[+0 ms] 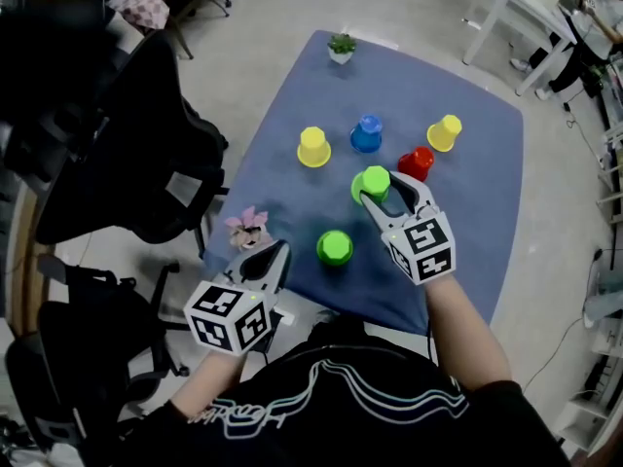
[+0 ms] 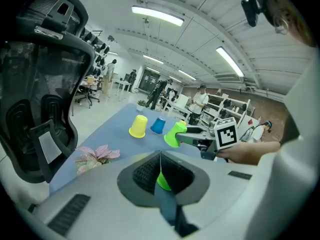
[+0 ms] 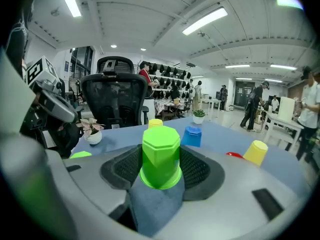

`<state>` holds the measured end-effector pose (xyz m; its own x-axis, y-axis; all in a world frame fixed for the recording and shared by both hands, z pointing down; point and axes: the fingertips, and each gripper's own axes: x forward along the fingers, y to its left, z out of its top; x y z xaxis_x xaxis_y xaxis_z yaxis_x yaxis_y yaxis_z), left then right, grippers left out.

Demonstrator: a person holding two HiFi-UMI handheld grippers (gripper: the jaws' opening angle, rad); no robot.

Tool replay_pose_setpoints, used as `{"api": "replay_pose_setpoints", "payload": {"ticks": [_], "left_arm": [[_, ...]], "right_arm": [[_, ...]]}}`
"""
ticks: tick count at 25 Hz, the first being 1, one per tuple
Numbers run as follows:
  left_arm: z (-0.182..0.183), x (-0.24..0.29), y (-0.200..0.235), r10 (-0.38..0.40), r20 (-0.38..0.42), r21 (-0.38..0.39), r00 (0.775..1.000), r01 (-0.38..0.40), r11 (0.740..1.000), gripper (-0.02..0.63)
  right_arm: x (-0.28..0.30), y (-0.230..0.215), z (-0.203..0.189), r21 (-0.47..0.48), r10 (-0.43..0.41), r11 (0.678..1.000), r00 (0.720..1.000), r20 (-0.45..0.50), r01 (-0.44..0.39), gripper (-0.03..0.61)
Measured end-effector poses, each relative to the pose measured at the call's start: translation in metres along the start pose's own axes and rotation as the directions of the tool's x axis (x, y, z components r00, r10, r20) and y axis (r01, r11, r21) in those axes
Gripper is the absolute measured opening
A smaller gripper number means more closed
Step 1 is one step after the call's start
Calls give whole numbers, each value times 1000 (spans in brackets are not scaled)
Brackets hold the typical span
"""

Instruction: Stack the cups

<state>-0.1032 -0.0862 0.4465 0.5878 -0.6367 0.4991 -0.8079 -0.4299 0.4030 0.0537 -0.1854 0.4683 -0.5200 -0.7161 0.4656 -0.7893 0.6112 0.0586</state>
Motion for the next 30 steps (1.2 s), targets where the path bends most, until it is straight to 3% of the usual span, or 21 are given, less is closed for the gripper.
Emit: {"api": "replay_pose_setpoints", "payload": {"ticks": [11, 30], "left_arm": [[-2, -11, -12, -83, 4, 67, 997, 83, 994, 26], [-18, -3, -23, -136, -46, 110, 990, 140, 984, 26]], "right_arm": [[-47, 22, -5, 4, -87, 996, 996, 21, 87, 248], [-85, 59, -46, 74, -96, 993, 995, 3, 96, 249]]}}
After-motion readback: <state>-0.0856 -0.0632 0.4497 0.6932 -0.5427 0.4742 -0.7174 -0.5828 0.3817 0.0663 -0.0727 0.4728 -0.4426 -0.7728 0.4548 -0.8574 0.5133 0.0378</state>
